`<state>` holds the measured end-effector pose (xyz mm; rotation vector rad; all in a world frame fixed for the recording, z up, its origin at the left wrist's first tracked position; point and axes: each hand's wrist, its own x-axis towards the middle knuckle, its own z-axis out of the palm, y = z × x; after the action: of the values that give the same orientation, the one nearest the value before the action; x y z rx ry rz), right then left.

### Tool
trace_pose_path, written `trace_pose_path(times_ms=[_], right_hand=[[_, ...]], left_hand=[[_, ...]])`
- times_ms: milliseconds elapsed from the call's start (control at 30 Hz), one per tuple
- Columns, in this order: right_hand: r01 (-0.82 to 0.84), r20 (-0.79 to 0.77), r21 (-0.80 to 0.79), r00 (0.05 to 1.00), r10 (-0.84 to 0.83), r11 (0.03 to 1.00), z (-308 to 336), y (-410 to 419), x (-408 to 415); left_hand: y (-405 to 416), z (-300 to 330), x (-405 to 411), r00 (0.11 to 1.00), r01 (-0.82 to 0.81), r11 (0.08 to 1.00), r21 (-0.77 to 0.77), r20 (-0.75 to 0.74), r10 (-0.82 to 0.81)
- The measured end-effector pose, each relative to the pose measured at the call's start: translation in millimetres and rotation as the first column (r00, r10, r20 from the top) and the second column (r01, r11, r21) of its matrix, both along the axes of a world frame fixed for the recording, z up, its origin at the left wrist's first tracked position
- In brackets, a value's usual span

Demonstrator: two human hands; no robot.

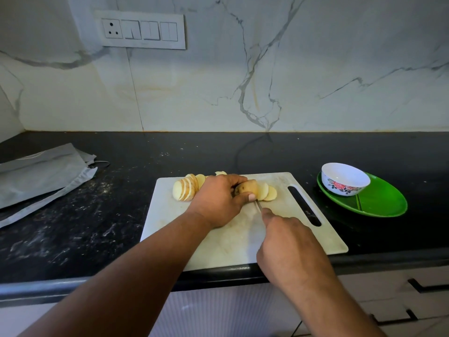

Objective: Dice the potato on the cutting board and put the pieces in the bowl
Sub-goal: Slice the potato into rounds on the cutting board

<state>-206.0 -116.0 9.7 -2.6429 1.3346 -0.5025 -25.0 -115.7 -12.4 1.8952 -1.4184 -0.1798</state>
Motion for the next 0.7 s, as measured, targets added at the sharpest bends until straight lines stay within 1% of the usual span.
trace_pose_path(times_ms=[100,167,233,300,500,700], right_hand=[[0.011,-0.006,-0.018,1.0,-0.011,1.0,7,6,-12],[0.036,-0.001,-0.074,0.999,-0.036,0.997,14,10,-18],[0.059,0.02,-0.128,0.998,-0.057,0.99,21,10,-21],[0.061,0.057,-0.148,0.997,-0.053,0.987,26,7,-20],[0.045,0.127,-0.11,0.991,-0.031,0.993,28,2,-6],[0.041,0.135,-0.101,0.99,-0.027,0.994,22,-2,0]], left_hand=[[1,-1,1,1.0,-0.005,1.0,0.019,-0.019,0.005],[1,0,1,0.999,-0.008,1.0,0.024,-0.037,0.009],[1,0,1,0.999,-0.011,0.999,0.03,-0.051,0.013],[0,-1,1,0.999,-0.008,1.0,0.024,-0.051,0.009],[-1,-1,-2,0.997,-0.007,1.0,0.001,-0.076,0.007],[-2,-3,1,0.997,-0.011,1.0,-0.002,-0.083,0.011]])
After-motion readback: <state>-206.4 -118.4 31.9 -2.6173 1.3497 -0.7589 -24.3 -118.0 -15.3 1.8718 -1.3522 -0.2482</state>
